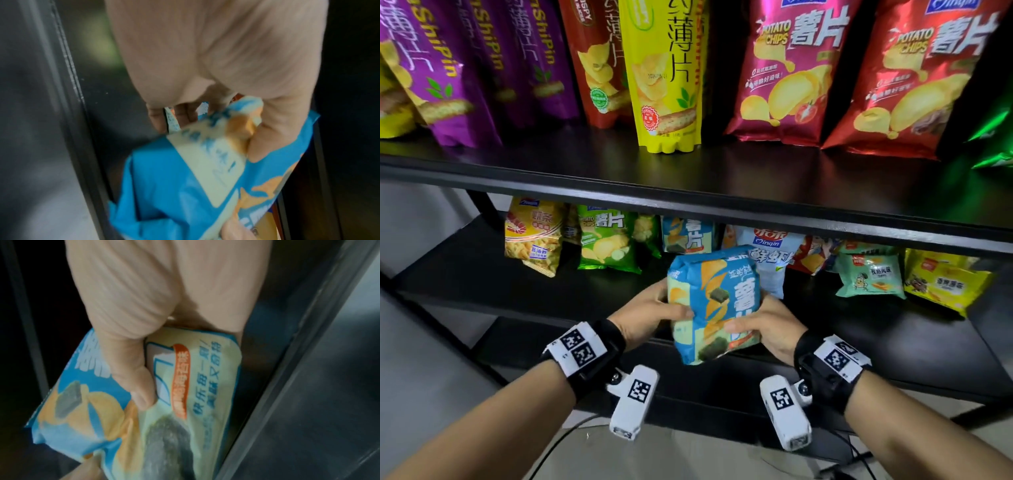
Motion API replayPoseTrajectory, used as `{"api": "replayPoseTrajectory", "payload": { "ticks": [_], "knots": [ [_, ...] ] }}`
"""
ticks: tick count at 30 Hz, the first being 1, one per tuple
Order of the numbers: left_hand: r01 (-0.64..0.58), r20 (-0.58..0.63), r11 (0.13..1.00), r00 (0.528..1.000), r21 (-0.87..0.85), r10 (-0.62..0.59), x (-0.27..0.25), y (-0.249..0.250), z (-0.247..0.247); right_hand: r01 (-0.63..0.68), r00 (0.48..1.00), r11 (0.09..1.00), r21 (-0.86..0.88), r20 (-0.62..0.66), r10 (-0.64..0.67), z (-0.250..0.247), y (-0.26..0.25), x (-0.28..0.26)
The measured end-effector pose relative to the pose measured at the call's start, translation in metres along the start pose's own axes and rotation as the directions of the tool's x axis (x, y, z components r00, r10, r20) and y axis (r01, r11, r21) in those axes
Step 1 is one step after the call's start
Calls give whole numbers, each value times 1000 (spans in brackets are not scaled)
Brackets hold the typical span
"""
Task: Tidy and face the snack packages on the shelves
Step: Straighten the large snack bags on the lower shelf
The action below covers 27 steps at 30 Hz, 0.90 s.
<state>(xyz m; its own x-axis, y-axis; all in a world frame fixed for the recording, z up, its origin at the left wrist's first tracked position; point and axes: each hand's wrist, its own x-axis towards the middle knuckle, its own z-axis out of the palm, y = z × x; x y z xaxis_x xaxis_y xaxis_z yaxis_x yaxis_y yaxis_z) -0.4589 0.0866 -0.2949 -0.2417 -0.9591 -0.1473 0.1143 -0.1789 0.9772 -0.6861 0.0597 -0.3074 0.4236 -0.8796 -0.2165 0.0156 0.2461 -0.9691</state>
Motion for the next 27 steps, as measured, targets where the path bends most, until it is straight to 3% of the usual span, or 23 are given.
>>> {"api": "replayPoseTrajectory", "payload": {
  "ticks": [2, 4, 6, 8, 12, 15, 21, 27],
  "knots": [
    [-47, -59, 998, 997, 48, 50, 10, 4, -7, 42, 990, 999, -11, -134, -43, -17, 3, -1],
    [-89, -239, 982, 963, 166, 127, 27, 5, -21, 84, 963, 995, -57, -253, -96, -36, 5, -4],
    [-67, -374, 962, 912, 263, 166, 47, 5, -36, 94, 919, 985, -143, -368, -141, -54, 9, -7],
    [-30, -426, 960, 892, 277, 151, 65, 5, -46, 67, 878, 980, -190, -456, -149, -69, 17, -10],
    [-20, -388, 962, 913, 274, 130, 103, 8, -56, 54, 814, 967, -248, -550, -186, -85, 31, -17],
    [69, -393, 948, 917, 310, 61, 131, 5, -66, 58, 785, 953, -298, -575, -228, -86, 33, -17],
    [198, -405, 887, 914, 418, -14, 173, 2, -83, 93, 769, 969, -230, -601, -217, -85, 36, -17],
    [144, -400, 904, 916, 404, 33, 185, -7, -79, 83, 759, 966, -245, -612, -221, -88, 38, -21]
  ]
}}
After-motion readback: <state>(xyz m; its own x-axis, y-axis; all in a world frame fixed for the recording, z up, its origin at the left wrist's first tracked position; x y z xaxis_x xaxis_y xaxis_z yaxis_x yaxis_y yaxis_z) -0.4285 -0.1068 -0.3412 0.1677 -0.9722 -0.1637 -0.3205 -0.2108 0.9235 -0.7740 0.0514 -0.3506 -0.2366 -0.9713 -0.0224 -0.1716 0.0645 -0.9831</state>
